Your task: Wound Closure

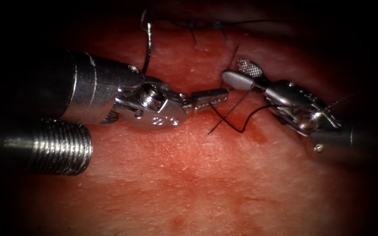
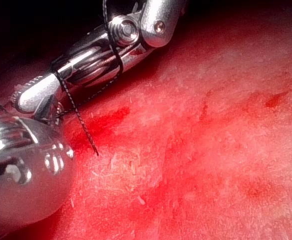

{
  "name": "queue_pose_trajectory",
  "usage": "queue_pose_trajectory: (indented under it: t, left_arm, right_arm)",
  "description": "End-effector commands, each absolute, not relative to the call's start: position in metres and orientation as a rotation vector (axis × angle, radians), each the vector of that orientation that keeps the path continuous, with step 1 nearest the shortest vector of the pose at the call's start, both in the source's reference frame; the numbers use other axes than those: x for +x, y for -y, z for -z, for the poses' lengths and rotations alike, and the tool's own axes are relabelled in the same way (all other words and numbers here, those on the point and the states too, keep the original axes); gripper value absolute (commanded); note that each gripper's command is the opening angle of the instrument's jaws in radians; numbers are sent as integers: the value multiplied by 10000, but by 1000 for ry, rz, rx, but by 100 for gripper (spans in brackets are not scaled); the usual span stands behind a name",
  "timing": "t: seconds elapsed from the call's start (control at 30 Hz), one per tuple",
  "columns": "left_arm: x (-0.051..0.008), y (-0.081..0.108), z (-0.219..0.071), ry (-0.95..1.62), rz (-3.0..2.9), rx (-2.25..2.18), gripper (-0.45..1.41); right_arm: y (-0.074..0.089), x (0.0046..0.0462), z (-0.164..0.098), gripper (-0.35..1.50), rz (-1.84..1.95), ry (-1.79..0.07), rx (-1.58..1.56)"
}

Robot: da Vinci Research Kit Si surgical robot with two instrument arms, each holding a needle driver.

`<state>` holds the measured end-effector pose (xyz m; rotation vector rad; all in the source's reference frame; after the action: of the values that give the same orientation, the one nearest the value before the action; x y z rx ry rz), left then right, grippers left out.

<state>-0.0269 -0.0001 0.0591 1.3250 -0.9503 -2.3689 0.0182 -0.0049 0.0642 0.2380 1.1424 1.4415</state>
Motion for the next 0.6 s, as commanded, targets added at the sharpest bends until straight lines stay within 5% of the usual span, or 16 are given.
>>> queue_pose_trajectory:
  t: [0.03,0.6]
  left_arm:
    - [-275,-1,-596,950,2367,1326,-45]
    - [-284,-5,-599,910,2365,1322,-45]
  right_arm:
    - [48,192,-649,93,-1438,-1132,240]
    - [40,193,-665,99,-1456,-1073,198]
